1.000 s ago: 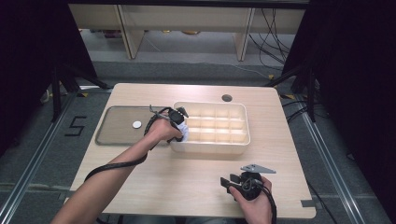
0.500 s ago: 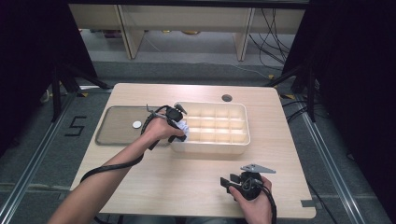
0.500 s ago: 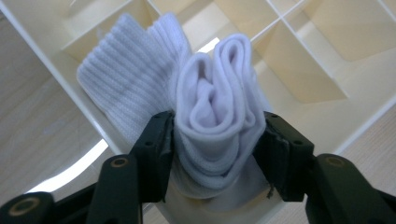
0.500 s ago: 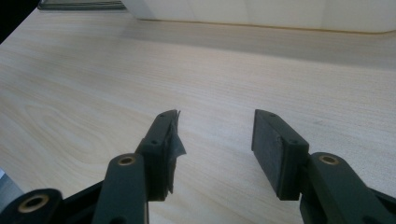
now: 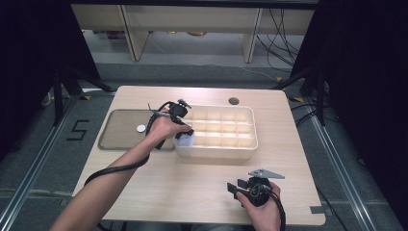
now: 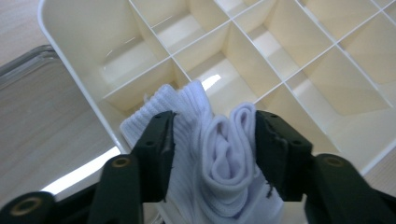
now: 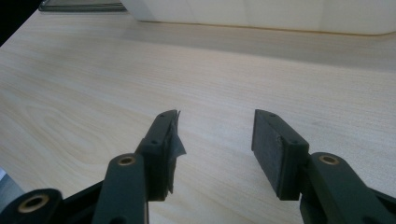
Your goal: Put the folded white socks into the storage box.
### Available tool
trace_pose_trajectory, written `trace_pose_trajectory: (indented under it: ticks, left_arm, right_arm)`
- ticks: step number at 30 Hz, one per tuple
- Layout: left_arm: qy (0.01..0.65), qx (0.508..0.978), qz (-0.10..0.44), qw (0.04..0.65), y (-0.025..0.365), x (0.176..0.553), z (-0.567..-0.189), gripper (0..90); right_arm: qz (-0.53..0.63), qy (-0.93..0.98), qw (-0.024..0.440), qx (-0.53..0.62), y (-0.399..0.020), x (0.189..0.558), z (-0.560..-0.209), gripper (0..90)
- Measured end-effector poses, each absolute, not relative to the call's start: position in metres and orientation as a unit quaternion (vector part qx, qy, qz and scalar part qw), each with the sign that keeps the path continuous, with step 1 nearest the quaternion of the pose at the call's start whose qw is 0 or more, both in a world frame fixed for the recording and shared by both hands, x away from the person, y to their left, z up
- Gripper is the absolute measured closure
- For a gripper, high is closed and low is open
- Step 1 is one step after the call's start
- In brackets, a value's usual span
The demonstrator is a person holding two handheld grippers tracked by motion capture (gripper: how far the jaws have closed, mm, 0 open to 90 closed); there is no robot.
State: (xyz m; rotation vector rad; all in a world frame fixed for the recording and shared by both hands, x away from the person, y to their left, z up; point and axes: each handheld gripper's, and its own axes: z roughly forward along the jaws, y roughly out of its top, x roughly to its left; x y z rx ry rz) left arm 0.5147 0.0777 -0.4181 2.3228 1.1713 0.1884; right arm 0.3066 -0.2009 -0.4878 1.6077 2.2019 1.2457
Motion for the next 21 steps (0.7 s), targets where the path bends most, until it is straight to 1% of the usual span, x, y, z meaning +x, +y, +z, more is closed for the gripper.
trace_pose_trajectory:
  ticks: [1, 2, 3, 4, 5, 9, 11, 12, 17, 21]
  left_arm:
    - [0.433, 0.859, 0.07, 0.264, 0.078, 0.515, -0.418, 58.6]
    - [0.429, 0.862, 0.064, 0.263, 0.078, 0.514, -0.418, 58.6]
    - [0.429, 0.862, 0.061, 0.263, 0.077, 0.514, -0.419, 66.5]
    - [0.426, 0.863, 0.062, 0.263, 0.077, 0.513, -0.419, 69.3]
    - [0.423, 0.865, 0.063, 0.261, 0.076, 0.513, -0.419, 69.3]
    - [0.426, 0.867, 0.067, 0.25, 0.076, 0.512, -0.421, 75.7]
    - [0.427, 0.867, 0.07, 0.247, 0.076, 0.511, -0.422, 77.0]
    - [0.423, 0.87, 0.074, 0.244, 0.076, 0.509, -0.424, 77.6]
    - [0.416, 0.874, 0.082, 0.237, 0.075, 0.507, -0.427, 78.2]
    - [0.409, 0.879, 0.087, 0.228, 0.073, 0.504, -0.43, 78.7]
  right_arm:
    - [0.414, 0.733, 0.072, 0.535, -0.201, 0.307, -0.488, 51.6]
    - [0.413, 0.734, 0.073, 0.535, -0.201, 0.306, -0.487, 51.6]
    - [0.413, 0.733, 0.073, 0.536, -0.201, 0.306, -0.487, 51.6]
    - [0.412, 0.733, 0.073, 0.536, -0.201, 0.306, -0.487, 51.6]
    - [0.412, 0.733, 0.073, 0.536, -0.201, 0.306, -0.487, 51.6]
    - [0.405, 0.735, 0.08, 0.538, -0.201, 0.306, -0.488, 51.6]
    - [0.405, 0.728, 0.071, 0.548, -0.199, 0.305, -0.487, 51.6]
    - [0.412, 0.729, 0.075, 0.541, -0.199, 0.306, -0.488, 51.6]
    - [0.409, 0.73, 0.07, 0.544, -0.199, 0.305, -0.488, 51.6]
    - [0.415, 0.725, 0.057, 0.547, -0.197, 0.304, -0.487, 51.6]
